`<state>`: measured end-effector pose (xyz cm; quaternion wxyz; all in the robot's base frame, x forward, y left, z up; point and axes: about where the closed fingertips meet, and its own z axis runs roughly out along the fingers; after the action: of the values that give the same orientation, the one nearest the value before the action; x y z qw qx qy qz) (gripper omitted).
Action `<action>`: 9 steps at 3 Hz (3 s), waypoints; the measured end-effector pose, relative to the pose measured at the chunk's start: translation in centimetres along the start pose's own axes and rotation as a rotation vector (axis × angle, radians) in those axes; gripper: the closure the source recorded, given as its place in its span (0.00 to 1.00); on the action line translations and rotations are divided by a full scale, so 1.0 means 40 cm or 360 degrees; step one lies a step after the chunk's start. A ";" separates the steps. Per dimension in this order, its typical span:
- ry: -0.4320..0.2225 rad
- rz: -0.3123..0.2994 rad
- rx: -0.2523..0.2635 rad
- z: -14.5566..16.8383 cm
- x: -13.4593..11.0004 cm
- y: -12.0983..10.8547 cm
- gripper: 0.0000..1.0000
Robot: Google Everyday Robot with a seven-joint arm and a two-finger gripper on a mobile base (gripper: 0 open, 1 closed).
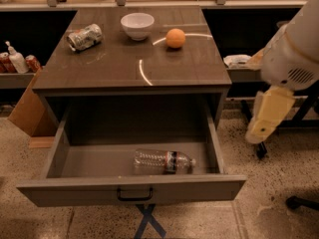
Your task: Pick water bottle from top drawer and place on counter
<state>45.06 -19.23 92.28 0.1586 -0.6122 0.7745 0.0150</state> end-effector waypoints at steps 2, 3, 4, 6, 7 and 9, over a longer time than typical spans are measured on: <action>-0.0133 0.0033 -0.0117 0.173 -0.023 0.007 0.00; -0.0142 0.0058 -0.0129 0.207 -0.021 -0.007 0.00; -0.0166 0.0115 -0.0166 0.318 -0.037 -0.019 0.00; -0.0243 0.0220 -0.0198 0.514 -0.058 -0.039 0.00; -0.0242 0.0210 -0.0201 0.522 -0.067 -0.037 0.00; -0.0239 0.0121 -0.0234 0.605 -0.149 -0.029 0.00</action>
Offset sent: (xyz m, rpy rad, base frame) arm 0.0077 0.0186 -0.0465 0.0752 0.0436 0.0172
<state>52.85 -8.62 71.10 0.1700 -0.5895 0.7799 0.1237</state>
